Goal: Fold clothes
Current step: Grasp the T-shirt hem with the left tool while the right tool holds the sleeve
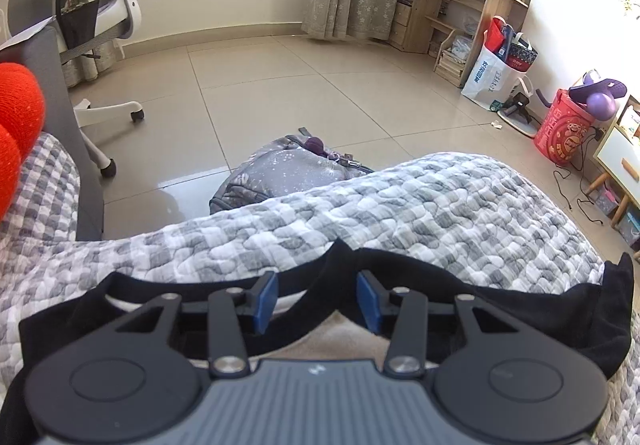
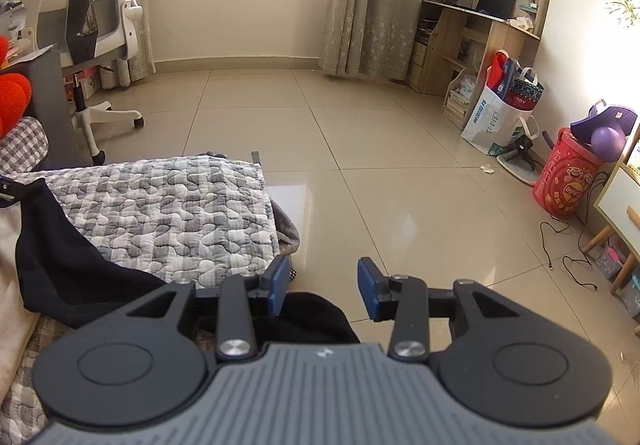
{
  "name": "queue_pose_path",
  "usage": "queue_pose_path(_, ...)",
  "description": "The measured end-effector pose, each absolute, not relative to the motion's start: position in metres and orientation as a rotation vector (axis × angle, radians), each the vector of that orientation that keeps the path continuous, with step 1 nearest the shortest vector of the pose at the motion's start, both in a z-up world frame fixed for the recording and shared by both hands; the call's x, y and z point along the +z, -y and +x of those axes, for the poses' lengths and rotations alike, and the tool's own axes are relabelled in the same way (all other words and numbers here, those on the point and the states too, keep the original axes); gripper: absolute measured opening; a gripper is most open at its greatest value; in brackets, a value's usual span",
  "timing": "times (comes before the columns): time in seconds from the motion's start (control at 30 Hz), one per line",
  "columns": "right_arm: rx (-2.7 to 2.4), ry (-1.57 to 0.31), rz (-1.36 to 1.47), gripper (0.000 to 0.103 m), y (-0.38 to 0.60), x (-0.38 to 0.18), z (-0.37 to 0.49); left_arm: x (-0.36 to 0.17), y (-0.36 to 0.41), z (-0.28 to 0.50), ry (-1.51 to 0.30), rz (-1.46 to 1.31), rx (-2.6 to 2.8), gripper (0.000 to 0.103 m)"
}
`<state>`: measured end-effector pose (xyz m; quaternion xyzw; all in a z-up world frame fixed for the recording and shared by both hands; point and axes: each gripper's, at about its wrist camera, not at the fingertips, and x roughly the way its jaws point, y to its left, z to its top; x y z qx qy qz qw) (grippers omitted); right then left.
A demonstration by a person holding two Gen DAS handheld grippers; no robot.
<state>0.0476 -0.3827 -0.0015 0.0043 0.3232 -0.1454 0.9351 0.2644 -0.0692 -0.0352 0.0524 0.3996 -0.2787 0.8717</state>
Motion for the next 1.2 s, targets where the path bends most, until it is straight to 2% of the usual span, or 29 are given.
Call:
queue_pose_path(0.3,0.066,-0.684,0.193,0.041,0.362,-0.018,0.089,-0.047,0.062,0.293,-0.861,0.015,-0.696,0.044)
queue_pose_path(0.77,0.318,-0.787,0.277,0.041,0.344,-0.046,0.125,-0.063,0.048,0.316,-0.92,-0.164,-0.86,0.034)
queue_pose_path(0.87,0.327,-0.783,0.261,0.041,0.343,-0.05,0.123,-0.065,0.05,0.315,-0.91,-0.149,-0.864,0.025)
queue_pose_path(0.93,0.319,-0.778,0.251,0.035,0.343,-0.05,0.122,-0.066,0.05,0.314,-0.911,-0.15,-0.868,0.012)
queue_pose_path(1.1,0.301,-0.766,0.199,0.007,0.339,-0.051,0.119,-0.066,0.048,0.306,-0.875,-0.158,-0.87,0.007)
queue_pose_path(1.2,0.264,-0.733,0.156,0.005,0.334,-0.048,0.114,-0.064,0.046,0.297,-0.823,-0.166,-0.844,0.005)
